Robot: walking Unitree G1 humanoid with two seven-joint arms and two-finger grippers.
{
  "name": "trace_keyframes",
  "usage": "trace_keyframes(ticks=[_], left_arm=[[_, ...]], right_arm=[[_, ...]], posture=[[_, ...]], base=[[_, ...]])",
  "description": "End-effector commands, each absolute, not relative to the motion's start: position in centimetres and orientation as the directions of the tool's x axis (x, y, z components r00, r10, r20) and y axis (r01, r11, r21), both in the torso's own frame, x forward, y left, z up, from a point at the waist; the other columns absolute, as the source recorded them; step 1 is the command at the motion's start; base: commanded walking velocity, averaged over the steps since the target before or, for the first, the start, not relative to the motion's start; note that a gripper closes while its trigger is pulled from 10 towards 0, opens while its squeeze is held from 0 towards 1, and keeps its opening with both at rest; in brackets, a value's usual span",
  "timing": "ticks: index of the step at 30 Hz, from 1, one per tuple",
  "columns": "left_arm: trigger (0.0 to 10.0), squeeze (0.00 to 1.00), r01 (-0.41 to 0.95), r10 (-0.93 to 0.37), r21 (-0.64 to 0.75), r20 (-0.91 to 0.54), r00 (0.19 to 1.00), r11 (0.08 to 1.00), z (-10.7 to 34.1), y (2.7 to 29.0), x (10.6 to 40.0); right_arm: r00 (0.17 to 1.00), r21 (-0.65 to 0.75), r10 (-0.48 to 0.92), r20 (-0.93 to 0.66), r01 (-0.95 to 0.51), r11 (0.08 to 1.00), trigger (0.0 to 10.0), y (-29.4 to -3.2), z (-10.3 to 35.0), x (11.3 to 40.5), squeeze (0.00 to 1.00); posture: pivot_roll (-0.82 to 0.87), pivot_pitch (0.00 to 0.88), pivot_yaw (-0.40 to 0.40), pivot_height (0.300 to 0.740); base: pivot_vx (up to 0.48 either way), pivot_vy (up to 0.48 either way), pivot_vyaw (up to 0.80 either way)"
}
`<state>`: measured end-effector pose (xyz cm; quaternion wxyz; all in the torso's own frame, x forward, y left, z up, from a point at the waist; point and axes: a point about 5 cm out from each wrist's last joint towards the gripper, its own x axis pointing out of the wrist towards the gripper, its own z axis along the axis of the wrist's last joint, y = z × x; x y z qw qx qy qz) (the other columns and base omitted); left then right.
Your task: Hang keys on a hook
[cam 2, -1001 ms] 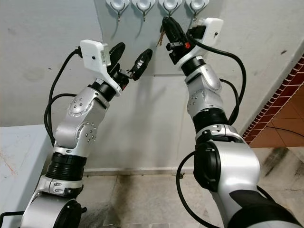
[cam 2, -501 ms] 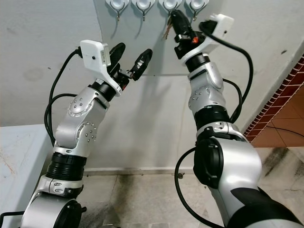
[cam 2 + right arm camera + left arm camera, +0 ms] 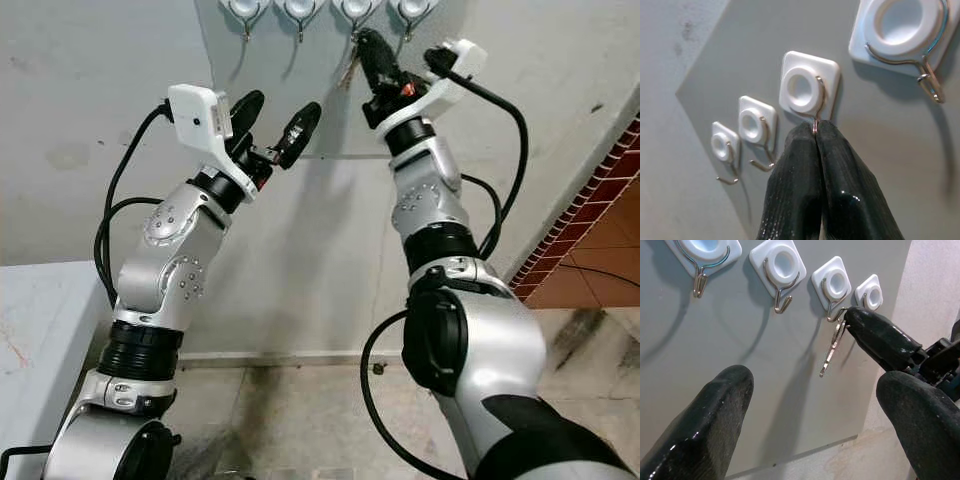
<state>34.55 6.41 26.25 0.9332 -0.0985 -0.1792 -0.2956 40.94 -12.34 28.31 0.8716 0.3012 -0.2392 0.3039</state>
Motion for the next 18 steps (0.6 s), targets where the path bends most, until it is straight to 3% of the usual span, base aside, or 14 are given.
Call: trace_keyframes(ticks=[1,11,18], left_arm=[[10.0,0.0,0.589,-0.516,-0.064,0.412,0.751,0.806,27.14,6.25,34.45],[10.0,0.0,0.587,-0.514,-0.064,0.414,0.752,0.807,27.19,6.3,34.43],[10.0,0.0,0.587,-0.513,-0.069,0.414,0.752,0.806,27.22,6.29,34.47]], right_arm=[[0.664,0.342,0.419,0.619,-0.708,0.617,10.0,-11.87,29.08,40.79,0.0],[0.648,0.334,0.426,0.632,-0.723,0.604,10.0,-11.63,29.52,40.75,0.0],[0.671,0.326,0.4,0.624,-0.689,0.647,10.0,-11.99,29.51,40.83,0.0]], posture=[[0.03,0.099,-0.012,0.74],[0.03,0.096,-0.015,0.74],[0.03,0.098,-0.015,0.74]], base=[[0.0,0.0,0.0],[0.0,0.0,0.0],[0.0,0.0,0.0]])
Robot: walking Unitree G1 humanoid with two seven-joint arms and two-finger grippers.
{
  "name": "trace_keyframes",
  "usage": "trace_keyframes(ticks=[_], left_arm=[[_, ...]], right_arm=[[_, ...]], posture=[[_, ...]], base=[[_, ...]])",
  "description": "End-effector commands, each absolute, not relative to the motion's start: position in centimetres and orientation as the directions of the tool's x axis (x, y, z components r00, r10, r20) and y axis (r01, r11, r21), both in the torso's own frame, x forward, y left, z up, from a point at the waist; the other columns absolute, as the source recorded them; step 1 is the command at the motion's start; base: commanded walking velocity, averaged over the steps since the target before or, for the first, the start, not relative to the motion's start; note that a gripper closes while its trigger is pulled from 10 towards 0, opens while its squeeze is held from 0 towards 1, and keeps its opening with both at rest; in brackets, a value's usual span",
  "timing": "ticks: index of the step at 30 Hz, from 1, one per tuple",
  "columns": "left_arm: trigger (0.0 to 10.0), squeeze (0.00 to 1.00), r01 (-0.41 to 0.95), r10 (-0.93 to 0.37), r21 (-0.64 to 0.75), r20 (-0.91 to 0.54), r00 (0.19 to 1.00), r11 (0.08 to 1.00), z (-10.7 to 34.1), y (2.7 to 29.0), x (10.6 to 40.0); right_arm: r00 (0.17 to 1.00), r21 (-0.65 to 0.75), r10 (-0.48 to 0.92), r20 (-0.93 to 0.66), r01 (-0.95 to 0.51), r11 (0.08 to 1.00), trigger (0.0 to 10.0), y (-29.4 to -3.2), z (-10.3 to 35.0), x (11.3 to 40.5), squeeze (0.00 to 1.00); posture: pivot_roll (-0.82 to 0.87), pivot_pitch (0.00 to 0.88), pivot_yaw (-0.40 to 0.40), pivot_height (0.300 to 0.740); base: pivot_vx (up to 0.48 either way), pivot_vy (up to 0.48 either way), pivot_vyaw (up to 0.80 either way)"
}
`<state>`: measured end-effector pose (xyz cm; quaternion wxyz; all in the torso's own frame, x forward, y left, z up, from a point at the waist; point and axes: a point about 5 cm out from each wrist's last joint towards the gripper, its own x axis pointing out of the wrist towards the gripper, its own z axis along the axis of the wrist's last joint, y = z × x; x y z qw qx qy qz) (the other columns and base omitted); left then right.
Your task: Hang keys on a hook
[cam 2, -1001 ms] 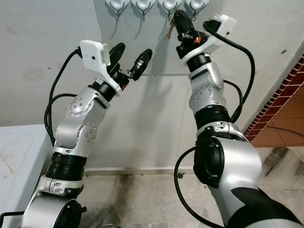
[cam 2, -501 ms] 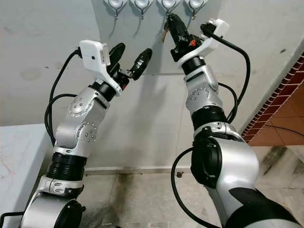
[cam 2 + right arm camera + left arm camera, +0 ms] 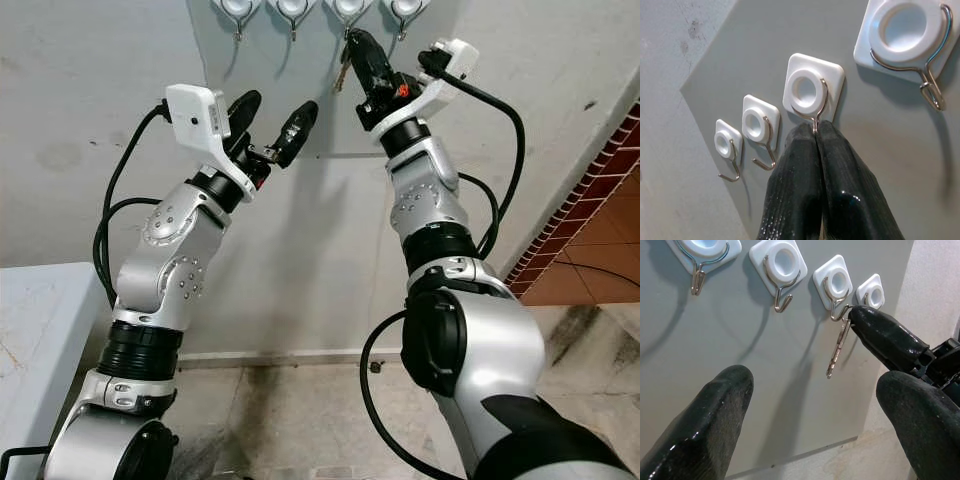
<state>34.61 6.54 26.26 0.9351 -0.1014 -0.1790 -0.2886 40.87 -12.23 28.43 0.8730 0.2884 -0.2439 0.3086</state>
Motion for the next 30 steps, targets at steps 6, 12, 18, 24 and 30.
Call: trace_keyframes(ticks=[6,12,18,24,30], left_arm=[[10.0,0.0,0.587,-0.512,-0.068,0.414,0.752,0.807,27.3,6.3,34.5],[10.0,0.0,0.589,-0.515,-0.065,0.416,0.75,0.805,27.3,6.3,34.5],[10.0,0.0,0.596,-0.521,-0.063,0.42,0.743,0.8,27.5,6.1,34.4],[10.0,0.0,0.609,-0.535,-0.054,0.419,0.733,0.792,27.5,5.8,34.1],[10.0,0.0,0.611,-0.537,-0.057,0.419,0.732,0.789,27.5,5.7,34.1]], right_arm=[[0.676,0.328,0.407,0.614,-0.688,0.648,10.0,-12.1,29.4,40.9,0.0],[0.685,0.304,0.459,0.566,-0.691,0.656,10.0,-11.5,28.4,40.9,0.0],[0.67,0.304,0.469,0.575,-0.707,0.638,10.0,-11.2,28.5,40.8,0.0],[0.664,0.303,0.476,0.576,-0.714,0.631,10.0,-11.0,28.6,40.8,0.0],[0.649,0.316,0.439,0.621,-0.72,0.618,10.0,-11.3,29.4,40.7,0.0]], posture=[[0.03,0.098,-0.015,0.74],[0.03,0.097,-0.014,0.74],[0.03,0.097,-0.014,0.74],[0.03,0.096,-0.015,0.74],[0.03,0.095,-0.015,0.74]], base=[[0.0,0.0,0.0],[0.0,0.0,0.0],[0.0,0.0,0.0],[0.0,0.0,0.0],[0.0,0.0,0.0]])
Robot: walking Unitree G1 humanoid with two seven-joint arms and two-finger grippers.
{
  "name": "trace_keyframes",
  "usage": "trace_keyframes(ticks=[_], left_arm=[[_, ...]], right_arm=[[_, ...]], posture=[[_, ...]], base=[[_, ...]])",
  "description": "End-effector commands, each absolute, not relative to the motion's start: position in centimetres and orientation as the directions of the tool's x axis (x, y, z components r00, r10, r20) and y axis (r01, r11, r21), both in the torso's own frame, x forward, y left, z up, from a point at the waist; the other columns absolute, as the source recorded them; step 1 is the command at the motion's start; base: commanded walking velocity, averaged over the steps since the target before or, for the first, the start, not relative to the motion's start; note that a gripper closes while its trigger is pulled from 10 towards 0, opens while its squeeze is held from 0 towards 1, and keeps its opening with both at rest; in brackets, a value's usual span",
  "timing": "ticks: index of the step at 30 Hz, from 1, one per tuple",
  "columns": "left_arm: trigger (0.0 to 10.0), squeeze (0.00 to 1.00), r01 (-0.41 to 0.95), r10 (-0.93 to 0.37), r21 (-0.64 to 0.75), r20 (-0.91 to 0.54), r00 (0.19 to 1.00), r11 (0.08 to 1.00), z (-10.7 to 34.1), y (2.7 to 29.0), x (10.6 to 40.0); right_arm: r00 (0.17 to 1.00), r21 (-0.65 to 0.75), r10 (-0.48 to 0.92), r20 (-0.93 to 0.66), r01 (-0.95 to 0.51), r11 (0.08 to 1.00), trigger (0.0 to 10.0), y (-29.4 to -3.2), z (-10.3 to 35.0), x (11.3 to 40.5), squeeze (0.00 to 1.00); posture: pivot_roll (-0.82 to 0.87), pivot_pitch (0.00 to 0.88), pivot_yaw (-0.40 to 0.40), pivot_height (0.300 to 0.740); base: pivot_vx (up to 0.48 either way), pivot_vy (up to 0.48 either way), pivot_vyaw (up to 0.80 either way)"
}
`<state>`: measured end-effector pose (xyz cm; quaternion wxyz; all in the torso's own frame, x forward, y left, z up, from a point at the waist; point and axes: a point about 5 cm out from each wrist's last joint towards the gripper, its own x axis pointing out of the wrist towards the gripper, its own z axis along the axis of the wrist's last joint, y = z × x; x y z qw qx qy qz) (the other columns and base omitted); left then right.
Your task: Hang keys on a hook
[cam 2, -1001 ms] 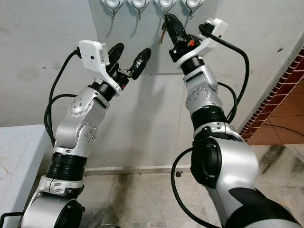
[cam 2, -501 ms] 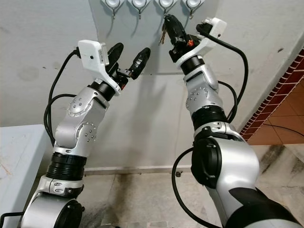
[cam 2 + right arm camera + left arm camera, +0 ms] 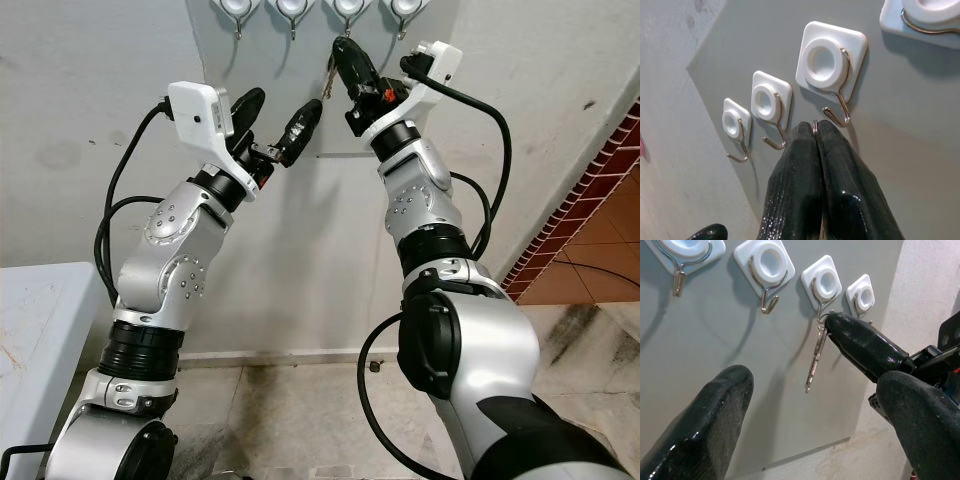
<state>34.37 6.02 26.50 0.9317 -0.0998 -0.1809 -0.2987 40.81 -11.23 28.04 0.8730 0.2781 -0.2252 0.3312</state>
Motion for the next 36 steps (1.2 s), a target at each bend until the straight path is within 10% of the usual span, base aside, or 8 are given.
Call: trace_keyframes(ticks=[1,36], left_arm=[[10.0,0.0,0.611,-0.537,-0.057,0.419,0.732,0.789,27.5,5.7,34.1],[10.0,0.0,0.61,-0.534,-0.061,0.419,0.734,0.79,27.5,5.7,34.2]], right_arm=[[0.649,0.316,0.439,0.621,-0.72,0.618,10.0,-11.3,29.4,40.7,0.0],[0.646,0.418,0.369,0.668,-0.736,0.532,10.0,-12.1,29.8,40.8,0.0]], posture=[[0.03,0.095,-0.015,0.74],[0.03,0.095,-0.017,0.74]], base=[[0.0,0.0,0.0],[0.0,0.0,0.0]])
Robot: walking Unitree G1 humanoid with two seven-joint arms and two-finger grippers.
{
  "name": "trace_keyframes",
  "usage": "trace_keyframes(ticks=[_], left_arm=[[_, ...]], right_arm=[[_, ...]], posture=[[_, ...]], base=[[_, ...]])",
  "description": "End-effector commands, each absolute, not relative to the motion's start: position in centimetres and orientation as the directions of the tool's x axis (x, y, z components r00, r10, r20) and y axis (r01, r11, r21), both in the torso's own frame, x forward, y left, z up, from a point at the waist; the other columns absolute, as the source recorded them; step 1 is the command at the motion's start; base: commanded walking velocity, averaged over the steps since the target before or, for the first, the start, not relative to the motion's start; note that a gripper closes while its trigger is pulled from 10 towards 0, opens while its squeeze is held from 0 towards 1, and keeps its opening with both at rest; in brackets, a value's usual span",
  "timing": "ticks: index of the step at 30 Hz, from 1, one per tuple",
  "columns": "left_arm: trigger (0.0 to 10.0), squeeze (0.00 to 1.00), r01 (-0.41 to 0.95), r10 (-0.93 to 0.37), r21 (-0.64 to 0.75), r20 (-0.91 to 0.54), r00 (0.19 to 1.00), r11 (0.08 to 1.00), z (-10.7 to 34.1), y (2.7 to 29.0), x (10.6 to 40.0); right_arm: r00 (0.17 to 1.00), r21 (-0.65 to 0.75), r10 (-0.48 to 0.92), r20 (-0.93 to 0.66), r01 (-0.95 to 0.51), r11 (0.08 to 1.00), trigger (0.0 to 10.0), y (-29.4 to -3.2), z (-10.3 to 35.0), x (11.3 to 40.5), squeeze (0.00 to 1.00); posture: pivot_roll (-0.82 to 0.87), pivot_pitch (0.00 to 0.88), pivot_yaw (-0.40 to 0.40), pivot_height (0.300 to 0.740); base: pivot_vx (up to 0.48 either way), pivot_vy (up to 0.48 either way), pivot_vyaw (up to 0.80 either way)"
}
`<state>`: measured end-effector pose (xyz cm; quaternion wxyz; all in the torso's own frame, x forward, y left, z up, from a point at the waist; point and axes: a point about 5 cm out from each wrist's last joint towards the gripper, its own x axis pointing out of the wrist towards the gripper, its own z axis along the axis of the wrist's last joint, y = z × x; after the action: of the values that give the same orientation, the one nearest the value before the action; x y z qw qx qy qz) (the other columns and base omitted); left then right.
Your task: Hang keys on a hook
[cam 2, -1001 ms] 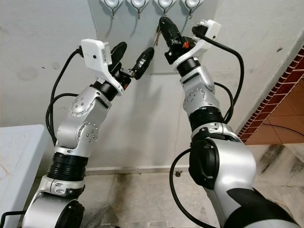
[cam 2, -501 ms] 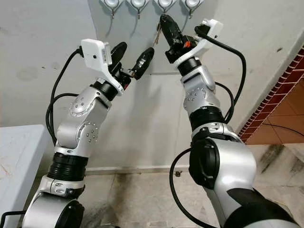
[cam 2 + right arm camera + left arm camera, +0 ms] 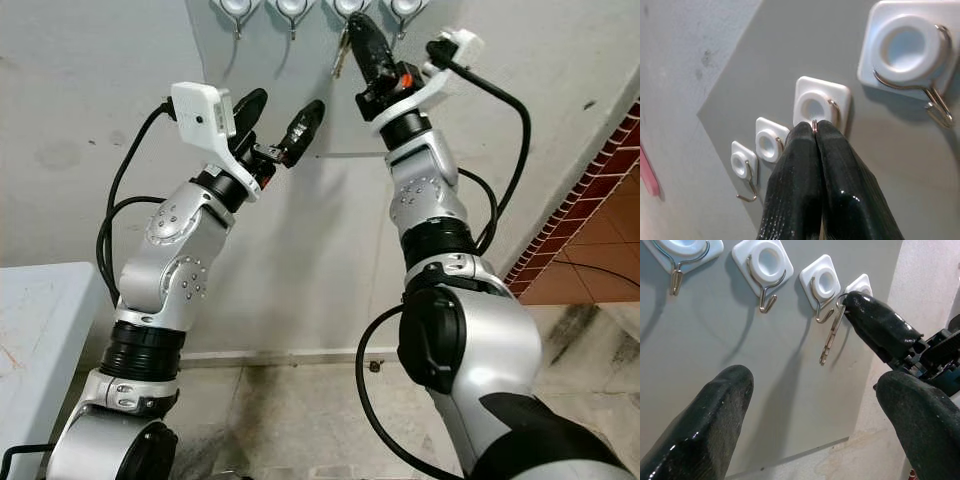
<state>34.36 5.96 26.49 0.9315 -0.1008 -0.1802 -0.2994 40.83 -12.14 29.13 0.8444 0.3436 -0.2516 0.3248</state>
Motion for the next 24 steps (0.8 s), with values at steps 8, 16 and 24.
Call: trace_keyframes(ticks=[8,16,24], left_arm=[[10.0,0.0,0.61,-0.533,-0.063,0.42,0.734,0.79,27.5,5.6,34.2],[10.0,0.0,0.607,-0.53,-0.066,0.422,0.736,0.792,27.6,5.7,34.2],[10.0,0.0,0.607,-0.528,-0.068,0.422,0.737,0.792,27.6,5.7,34.2]], right_arm=[[0.66,0.463,0.384,0.646,-0.738,0.491,10.0,-11.6,28.8,40.8,0.0],[0.673,0.522,0.375,0.638,-0.735,0.432,10.0,-11.3,28.5,40.9,0.0],[0.708,0.602,0.302,0.639,-0.704,0.377,10.0,-12.1,28.5,41.1,0.0]], posture=[[0.03,0.098,-0.019,0.74],[0.03,0.099,-0.02,0.74],[0.03,0.099,-0.021,0.74]], base=[[0.0,0.0,0.0],[0.0,0.0,0.0],[0.0,0.0,0.0]])
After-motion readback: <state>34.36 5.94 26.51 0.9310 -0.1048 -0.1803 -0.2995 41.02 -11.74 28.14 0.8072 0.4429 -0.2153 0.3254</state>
